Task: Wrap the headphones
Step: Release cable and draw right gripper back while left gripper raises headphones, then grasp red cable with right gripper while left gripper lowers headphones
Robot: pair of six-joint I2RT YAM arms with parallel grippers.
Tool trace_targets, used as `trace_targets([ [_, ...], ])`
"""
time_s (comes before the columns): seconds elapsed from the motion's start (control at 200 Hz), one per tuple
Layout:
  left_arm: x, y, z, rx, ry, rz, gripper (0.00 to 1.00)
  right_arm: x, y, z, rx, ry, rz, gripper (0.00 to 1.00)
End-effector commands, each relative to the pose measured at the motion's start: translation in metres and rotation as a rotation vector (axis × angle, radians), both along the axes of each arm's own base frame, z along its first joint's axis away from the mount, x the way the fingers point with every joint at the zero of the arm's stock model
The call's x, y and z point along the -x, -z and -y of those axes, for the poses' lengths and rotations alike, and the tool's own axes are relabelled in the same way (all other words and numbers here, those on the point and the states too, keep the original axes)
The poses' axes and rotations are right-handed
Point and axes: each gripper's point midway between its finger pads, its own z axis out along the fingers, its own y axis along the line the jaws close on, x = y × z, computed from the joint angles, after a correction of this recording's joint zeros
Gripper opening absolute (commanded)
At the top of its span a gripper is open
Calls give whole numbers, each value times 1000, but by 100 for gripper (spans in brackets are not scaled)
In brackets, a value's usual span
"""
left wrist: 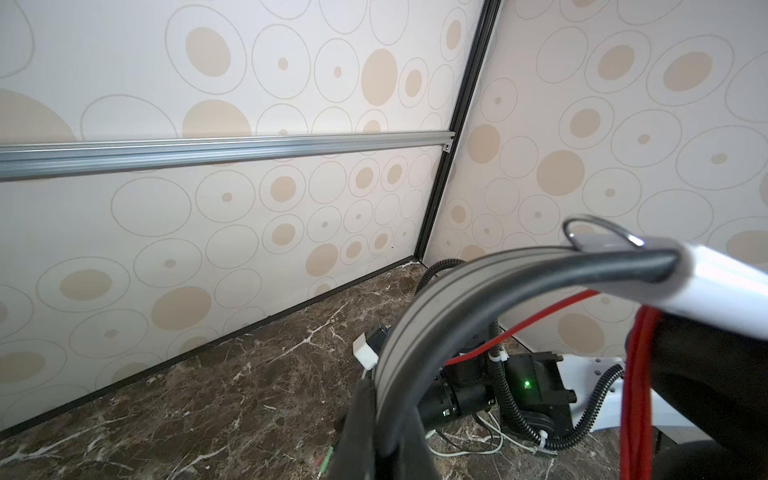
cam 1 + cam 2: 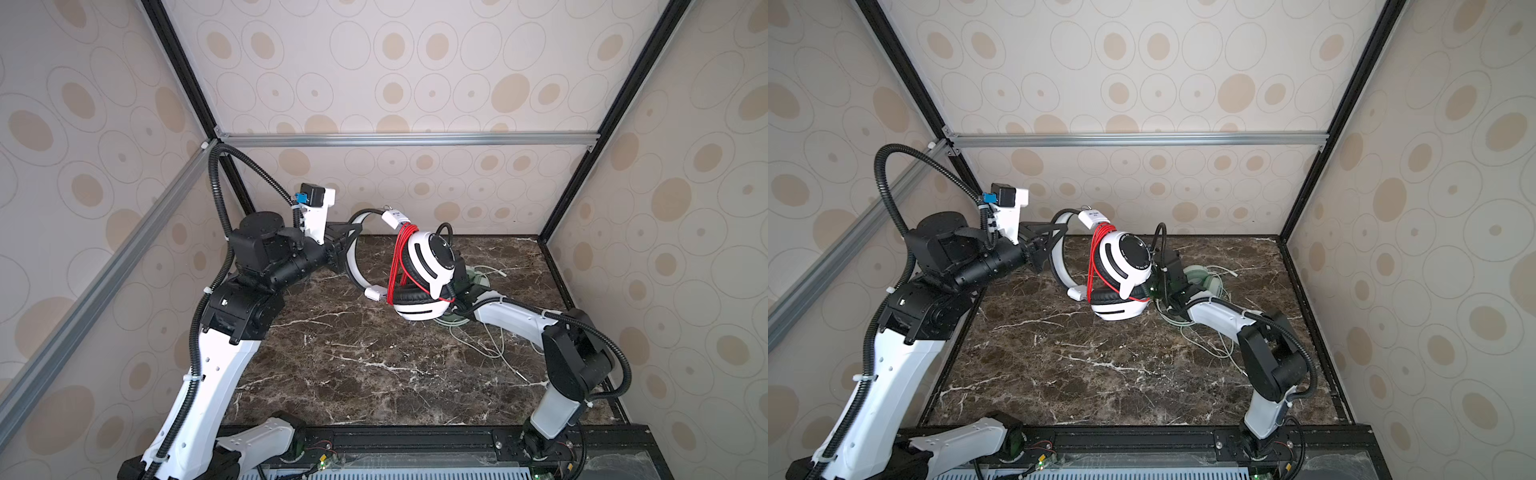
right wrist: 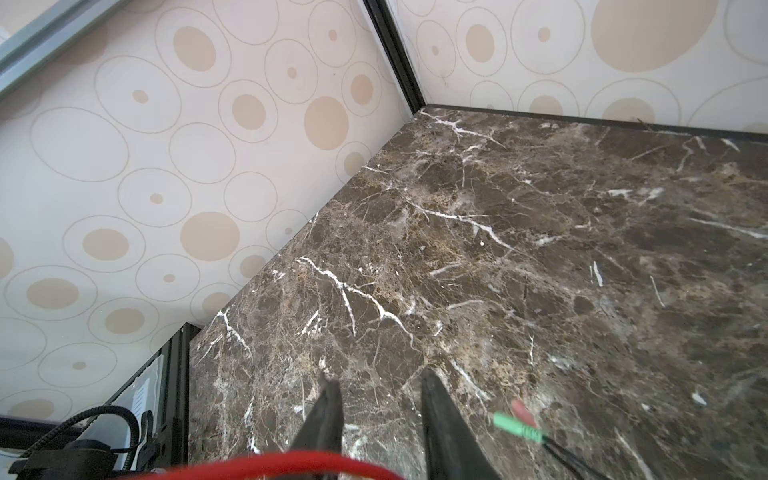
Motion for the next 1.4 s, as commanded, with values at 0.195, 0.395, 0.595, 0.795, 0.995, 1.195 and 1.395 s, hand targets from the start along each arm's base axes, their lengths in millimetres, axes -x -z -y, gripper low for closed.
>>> trace_targets([
  [0.195,16,-57,-5,133,9,126,0,-9,23,-3,-33,49,-40,28],
  [0.395,10,-58,-13,143,-51,120,0,-4,36,-1,-22,43,-67,15],
  [0.595,-18,-52,-41,207,-270,61,0,1,41,1,-4,47,-71,1],
  [0.795,-48,-53,-67,323,-463,48,0,14,49,-6,58,43,-72,0],
  [0.995,-76,-49,-101,339,-686,27,0,34,55,-10,118,55,-64,0],
  [1.195,-109,-27,-109,274,-774,2,0,68,56,-16,207,-3,-31,0],
  [1.395,-130,25,-130,87,-925,-4,0,103,44,-15,315,-58,37,0],
])
